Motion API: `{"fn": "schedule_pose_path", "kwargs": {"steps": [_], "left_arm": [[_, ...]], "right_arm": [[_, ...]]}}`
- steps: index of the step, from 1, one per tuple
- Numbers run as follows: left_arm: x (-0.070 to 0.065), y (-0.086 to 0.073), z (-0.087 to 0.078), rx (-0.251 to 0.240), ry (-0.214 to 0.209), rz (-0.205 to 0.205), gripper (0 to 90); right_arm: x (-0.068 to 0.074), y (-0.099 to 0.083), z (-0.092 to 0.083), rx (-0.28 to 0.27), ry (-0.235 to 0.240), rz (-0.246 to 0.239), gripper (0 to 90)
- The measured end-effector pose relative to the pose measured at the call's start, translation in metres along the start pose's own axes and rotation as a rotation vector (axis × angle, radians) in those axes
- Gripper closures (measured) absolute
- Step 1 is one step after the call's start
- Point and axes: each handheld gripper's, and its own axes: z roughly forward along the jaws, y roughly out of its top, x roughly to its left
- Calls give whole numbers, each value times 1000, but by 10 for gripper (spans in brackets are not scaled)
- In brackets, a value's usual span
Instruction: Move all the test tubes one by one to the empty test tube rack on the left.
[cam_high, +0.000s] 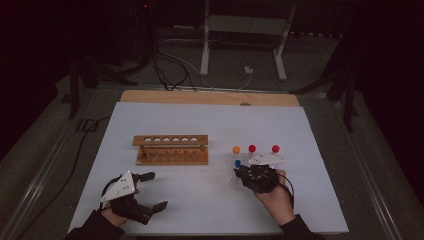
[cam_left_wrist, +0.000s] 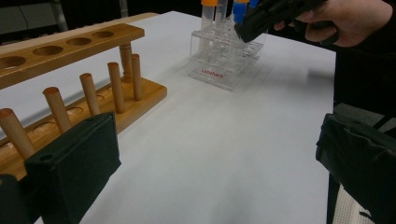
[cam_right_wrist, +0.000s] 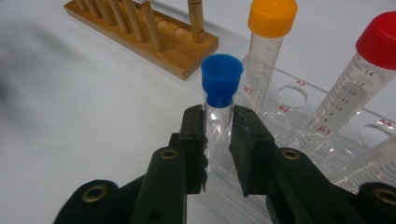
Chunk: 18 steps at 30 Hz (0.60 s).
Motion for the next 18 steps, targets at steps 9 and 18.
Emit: {"fn": "schedule_pose_path", "kwargs": {"steps": [9, 18], "left_arm": [[0, 0, 0, 4, -3, 1, 4], [0, 0, 1, 11, -8, -3, 4]], "right_arm": [[4, 3, 2, 12, -23, -22, 768], [5, 7, -5, -5, -20, -28, 772]]}}
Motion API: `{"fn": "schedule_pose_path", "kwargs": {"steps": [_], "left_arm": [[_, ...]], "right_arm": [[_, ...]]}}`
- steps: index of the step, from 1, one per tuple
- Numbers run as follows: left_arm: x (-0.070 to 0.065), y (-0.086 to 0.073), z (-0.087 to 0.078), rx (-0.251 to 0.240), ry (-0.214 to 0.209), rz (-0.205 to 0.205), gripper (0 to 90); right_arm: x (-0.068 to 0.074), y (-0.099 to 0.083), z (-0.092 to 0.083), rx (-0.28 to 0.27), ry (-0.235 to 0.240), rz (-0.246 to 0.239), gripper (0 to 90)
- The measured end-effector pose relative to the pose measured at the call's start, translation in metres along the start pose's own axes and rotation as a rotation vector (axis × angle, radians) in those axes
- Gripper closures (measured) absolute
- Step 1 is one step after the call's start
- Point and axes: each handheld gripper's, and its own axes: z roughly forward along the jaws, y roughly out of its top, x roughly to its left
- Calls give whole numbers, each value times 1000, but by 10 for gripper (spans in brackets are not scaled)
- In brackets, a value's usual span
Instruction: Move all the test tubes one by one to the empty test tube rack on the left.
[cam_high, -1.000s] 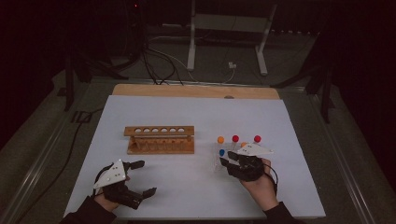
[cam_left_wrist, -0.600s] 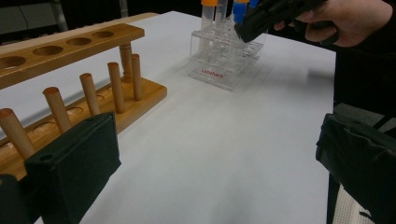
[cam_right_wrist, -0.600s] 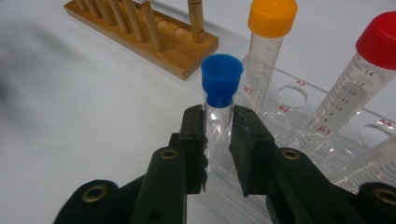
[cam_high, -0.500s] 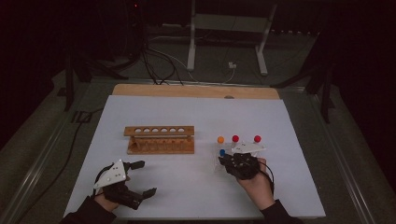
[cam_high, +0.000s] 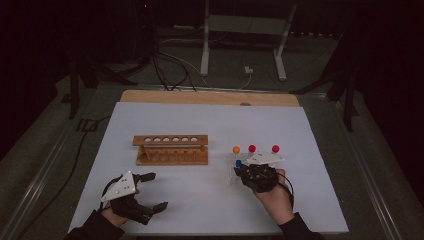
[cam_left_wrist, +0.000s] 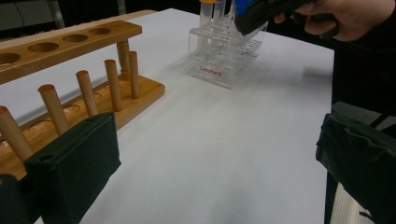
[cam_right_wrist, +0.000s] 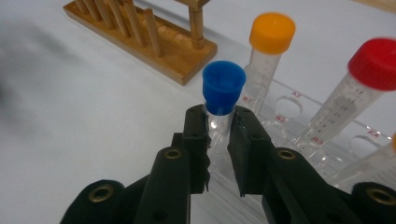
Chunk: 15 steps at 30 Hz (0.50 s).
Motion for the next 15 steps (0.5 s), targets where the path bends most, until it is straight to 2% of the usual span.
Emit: {"fn": "schedule_pose_path", "kwargs": {"steps": [11, 15], "left_arm": [[0, 0, 1, 4, -6, -3, 4], [-1, 0, 1, 8, -11, -6, 4]], "right_arm": [[2, 11, -18, -42, -2, -33, 773], [3, 17, -31, -75, -13, -47, 773]]}}
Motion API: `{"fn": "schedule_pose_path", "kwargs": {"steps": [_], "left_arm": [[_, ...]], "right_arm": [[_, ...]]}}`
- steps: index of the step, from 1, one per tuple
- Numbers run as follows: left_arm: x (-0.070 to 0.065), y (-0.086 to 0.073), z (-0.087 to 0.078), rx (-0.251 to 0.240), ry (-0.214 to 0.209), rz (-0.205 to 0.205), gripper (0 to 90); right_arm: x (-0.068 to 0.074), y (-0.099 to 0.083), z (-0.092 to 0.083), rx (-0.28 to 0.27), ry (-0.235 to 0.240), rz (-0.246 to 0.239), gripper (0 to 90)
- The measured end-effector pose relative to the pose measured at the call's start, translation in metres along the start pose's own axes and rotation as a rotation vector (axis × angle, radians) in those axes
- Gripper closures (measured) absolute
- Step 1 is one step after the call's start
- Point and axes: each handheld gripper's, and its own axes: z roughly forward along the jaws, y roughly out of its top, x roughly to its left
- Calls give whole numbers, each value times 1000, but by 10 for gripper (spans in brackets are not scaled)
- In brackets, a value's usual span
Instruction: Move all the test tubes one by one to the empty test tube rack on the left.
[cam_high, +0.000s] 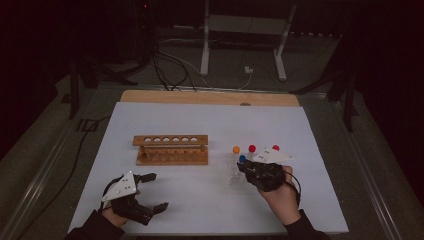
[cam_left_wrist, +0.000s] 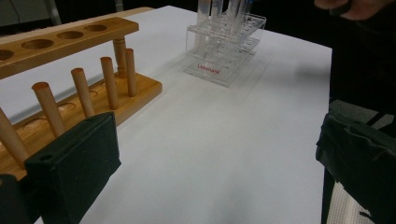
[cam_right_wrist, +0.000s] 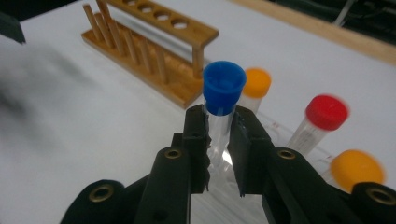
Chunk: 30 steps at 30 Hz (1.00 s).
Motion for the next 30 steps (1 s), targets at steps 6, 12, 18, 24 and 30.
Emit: {"fn": "schedule_pose_path", "kwargs": {"steps": [6, 12, 18, 24, 30], "left_arm": [[0, 0, 2, 20, 13, 0, 5], [-3, 4, 2, 15, -2, 11, 5], [-10, 13, 2, 2, -25, 20, 5], [-14, 32, 3, -19, -72, 15, 5], [-15, 54, 6, -58, -120, 21, 5]], "right_arm": [[4, 9, -15, -48, -1, -18, 773], [17, 19, -23, -91, 59, -37, 772], [32, 15, -7, -52, 114, -60, 773], [42, 7, 9, -12, 140, -80, 773], [53, 0, 25, 29, 179, -104, 772]]}}
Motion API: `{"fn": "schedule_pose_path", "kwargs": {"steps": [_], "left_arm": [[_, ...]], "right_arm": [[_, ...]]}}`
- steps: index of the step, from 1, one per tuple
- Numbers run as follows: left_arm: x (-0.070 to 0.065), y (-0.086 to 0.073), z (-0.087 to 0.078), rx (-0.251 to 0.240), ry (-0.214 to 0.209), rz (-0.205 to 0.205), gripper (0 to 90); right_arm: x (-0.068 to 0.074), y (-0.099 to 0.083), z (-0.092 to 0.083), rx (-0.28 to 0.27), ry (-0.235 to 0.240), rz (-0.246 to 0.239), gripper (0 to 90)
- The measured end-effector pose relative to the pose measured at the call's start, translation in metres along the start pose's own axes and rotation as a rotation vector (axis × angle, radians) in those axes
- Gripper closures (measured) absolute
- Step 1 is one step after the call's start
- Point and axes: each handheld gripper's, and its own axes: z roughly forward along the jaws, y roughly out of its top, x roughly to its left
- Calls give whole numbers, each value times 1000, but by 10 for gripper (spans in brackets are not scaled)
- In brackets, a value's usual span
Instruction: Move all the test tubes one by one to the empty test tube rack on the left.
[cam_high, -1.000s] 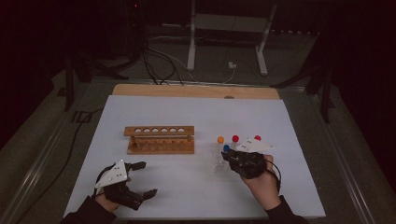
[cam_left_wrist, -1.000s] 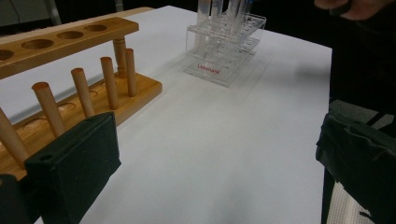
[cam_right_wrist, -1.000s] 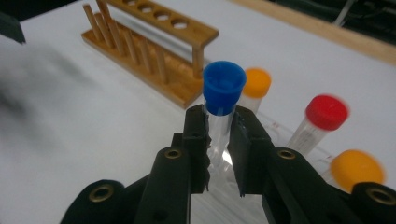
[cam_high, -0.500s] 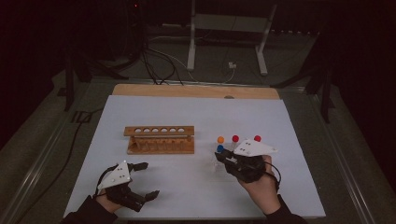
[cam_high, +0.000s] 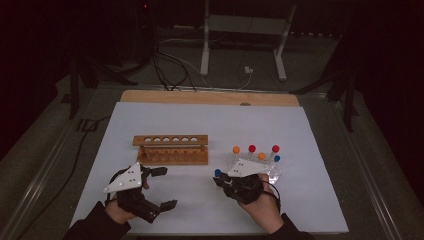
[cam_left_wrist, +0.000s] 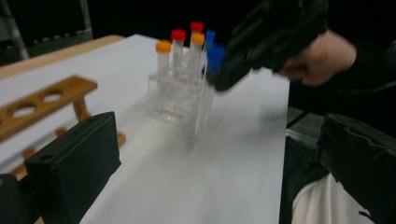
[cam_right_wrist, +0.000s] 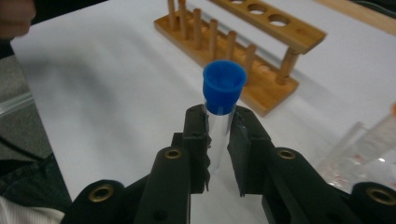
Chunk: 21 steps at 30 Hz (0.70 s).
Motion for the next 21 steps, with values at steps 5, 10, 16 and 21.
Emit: {"fn": "schedule_pose_path", "kwargs": {"steps": [5, 10, 16, 21], "left_arm": [[0, 14, 12, -16, -33, 11, 21], [-1, 24, 28, -21, -56, 27, 47], [-1, 29, 45, -24, -70, 22, 124], [0, 31, 56, -24, -68, 22, 205]], "right_arm": [[7, 0, 5, 5, 19, -14, 772], [11, 0, 7, 8, 35, -19, 772], [13, 1, 7, 6, 43, -23, 773], [14, 0, 8, 9, 48, -21, 772]]}}
